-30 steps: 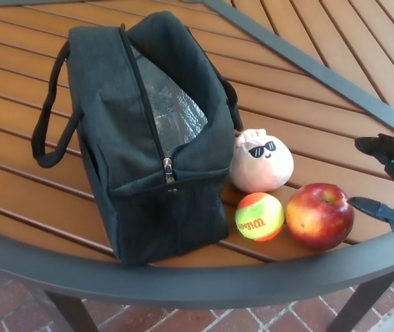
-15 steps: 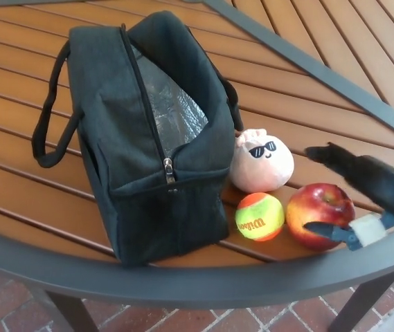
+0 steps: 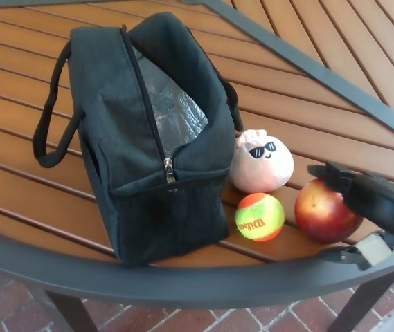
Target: Pick up a rubric cube, an apple, a tennis ball, a soft toy, a bottle from the table and put it into the lunch box one by one
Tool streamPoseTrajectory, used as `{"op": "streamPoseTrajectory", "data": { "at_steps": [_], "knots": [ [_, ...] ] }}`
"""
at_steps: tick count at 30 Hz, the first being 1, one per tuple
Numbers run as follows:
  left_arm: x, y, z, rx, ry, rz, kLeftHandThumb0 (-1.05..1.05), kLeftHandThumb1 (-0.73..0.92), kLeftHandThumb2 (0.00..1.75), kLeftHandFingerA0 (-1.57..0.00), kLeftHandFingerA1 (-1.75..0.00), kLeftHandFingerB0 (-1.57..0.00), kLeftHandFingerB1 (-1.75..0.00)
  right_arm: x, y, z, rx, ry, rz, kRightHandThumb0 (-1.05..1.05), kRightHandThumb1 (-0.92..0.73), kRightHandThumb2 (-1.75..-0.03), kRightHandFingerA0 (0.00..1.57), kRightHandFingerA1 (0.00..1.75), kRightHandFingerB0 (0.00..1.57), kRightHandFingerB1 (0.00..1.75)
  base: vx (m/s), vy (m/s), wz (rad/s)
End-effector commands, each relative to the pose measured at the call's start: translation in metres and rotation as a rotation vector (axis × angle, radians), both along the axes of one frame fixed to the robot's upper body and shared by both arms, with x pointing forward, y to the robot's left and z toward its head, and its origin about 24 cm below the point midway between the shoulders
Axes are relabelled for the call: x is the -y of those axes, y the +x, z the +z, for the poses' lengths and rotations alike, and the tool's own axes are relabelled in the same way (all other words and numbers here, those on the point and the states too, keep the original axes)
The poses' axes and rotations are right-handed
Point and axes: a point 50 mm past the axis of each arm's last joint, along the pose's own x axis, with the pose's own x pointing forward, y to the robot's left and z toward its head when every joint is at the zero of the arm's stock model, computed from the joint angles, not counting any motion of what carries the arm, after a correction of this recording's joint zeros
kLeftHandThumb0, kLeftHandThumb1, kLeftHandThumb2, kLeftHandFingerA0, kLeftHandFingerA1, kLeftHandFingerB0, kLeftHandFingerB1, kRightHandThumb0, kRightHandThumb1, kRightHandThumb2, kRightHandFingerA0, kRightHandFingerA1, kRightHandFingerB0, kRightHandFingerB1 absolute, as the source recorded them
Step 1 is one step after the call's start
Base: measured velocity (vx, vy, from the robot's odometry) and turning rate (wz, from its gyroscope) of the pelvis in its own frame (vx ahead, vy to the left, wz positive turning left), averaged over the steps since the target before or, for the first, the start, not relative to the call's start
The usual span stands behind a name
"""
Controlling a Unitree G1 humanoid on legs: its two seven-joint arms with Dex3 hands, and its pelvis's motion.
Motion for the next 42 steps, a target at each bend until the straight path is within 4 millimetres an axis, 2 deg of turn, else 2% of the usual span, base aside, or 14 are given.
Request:
{"op": "streamPoseTrajectory", "data": {
  "at_steps": [1, 3, 6, 7, 9, 17, 25, 26, 33, 34, 35, 36, 39, 42],
  "knots": [
    [-0.01, 0.004, 0.006, 0.052, 0.063, -0.026, -0.2, 0.48, 1.09, -1.05, -1.17, -0.93, -1.02, 0.016, -0.002, -0.016, 0.025, -0.127, 0.011, -0.69, -0.59, -0.6, 0.0, 0.31, 0.2, 0.31, 0.0, 0.0, 0.0],
    [-0.009, 0.004, 0.005, 0.05, 0.059, -0.025, -0.18, 0.48, 1.1, -1.04, -1.21, -0.92, -1.04, 0.016, -0.001, -0.017, 0.054, -0.17, 0.033, -0.73, -0.47, -0.85, 0.02, 0.29, 0.18, 0.46, 0.0, 0.0, 0.0],
    [-0.009, 0.004, 0.005, 0.054, 0.052, -0.017, -0.18, 0.48, 1.1, -1.04, -1.21, -0.92, -1.04, 0.016, -0.001, -0.017, 0.063, -0.178, 0.044, -0.73, -0.47, -0.85, 0.02, 0.29, 0.18, 0.46, 0.0, 0.0, 0.0],
    [-0.009, 0.004, 0.005, 0.058, 0.05, -0.016, -0.18, 0.48, 1.11, -1.05, -1.2, -0.94, -1.04, 0.009, -0.001, -0.018, 0.077, -0.184, 0.081, -0.7, -0.62, -0.58, 0.0, 0.44, 0.29, 0.34, 0.0, 0.0, 0.0],
    [-0.008, 0.004, 0.005, 0.068, 0.044, -0.013, -0.18, 0.47, 1.13, -1.06, -1.2, -0.95, -1.05, -0.003, -0.002, -0.019, 0.107, -0.184, 0.153, -0.75, -0.48, -0.85, 0.03, 0.38, 0.23, 0.47, 0.0, 0.0, 0.0],
    [-0.006, 0.006, 0.004, 0.073, 0.017, 0.021, -0.17, 0.45, 1.16, -1.04, -1.25, -0.95, -1.08, -0.035, -0.008, -0.016, 0.119, -0.161, 0.283, -0.65, -0.47, -0.83, 0.05, 0.54, 0.21, 0.48, 0.0, 0.0, 0.0],
    [-0.006, 0.006, 0.005, 0.078, 0.024, 0.016, -0.16, 0.47, 1.14, -1.04, -1.24, -0.97, -1.08, -0.02, -0.003, -0.025, 0.061, -0.245, 0.212, -0.56, -0.68, -0.61, 0.2, 0.53, 0.22, 0.35, 0.0, 0.0, 0.0],
    [-0.006, 0.005, 0.004, 0.074, 0.02, 0.014, -0.17, 0.48, 1.13, -1.08, -1.22, -0.97, -1.07, -0.007, -0.003, -0.035, 0.05, -0.229, 0.176, -0.49, -0.7, -0.61, 0.82, 0.83, 0.29, 0.36, 0.0, 0.0, 0.0],
    [-0.004, 0.006, 0.005, 0.072, 0.04, -0.015, -0.19, 0.47, 1.11, -1.03, -1.22, -0.96, -1.06, 0.009, -0.006, -0.048, 0.039, -0.244, 0.144, -0.52, -0.56, -0.87, 0.72, 0.79, 0.23, 0.48, 0.0, 0.0, 0.0],
    [-0.004, 0.006, 0.005, 0.073, 0.037, -0.014, -0.18, 0.45, 1.15, -1.07, -1.22, -0.98, -1.06, 0.011, -0.007, -0.05, 0.035, -0.249, 0.136, -0.37, -0.75, -0.61, 0.66, 0.94, 0.31, 0.39, 0.0, 0.0, 0.0],
    [-0.004, 0.005, 0.005, 0.074, 0.035, -0.013, -0.18, 0.45, 1.15, -1.07, -1.22, -0.98, -1.06, 0.012, -0.008, -0.052, 0.031, -0.253, 0.13, -0.37, -0.75, -0.61, 0.66, 0.94, 0.31, 0.39, 0.0, 0.0, 0.0],
    [-0.004, 0.005, 0.004, 0.068, 0.034, -0.005, -0.17, 0.47, 1.13, -1.11, -1.2, -0.99, -1.06, 0.013, -0.005, -0.054, -0.006, -0.279, 0.114, -0.25, -0.58, -0.61, 0.83, 1.16, 0.62, 0.44, 0.0, 0.0, 0.0],
    [-0.004, 0.006, 0.004, 0.065, 0.034, -0.002, -0.17, 0.47, 1.13, -1.11, -1.2, -0.99, -1.06, 0.013, -0.004, -0.054, -0.019, -0.289, 0.11, -0.25, -0.58, -0.61, 0.83, 1.16, 0.62, 0.44, 0.0, 0.0, 0.0],
    [-0.004, 0.006, 0.004, 0.064, 0.04, -0.023, -0.19, 0.46, 1.14, -1.07, -1.23, -0.97, -1.08, 0.008, -0.003, -0.055, -0.002, -0.321, 0.138, -0.34, -0.56, -0.56, 0.89, 1.39, 0.97, 0.63, 0.0, 0.0, 0.0]
  ]
}}
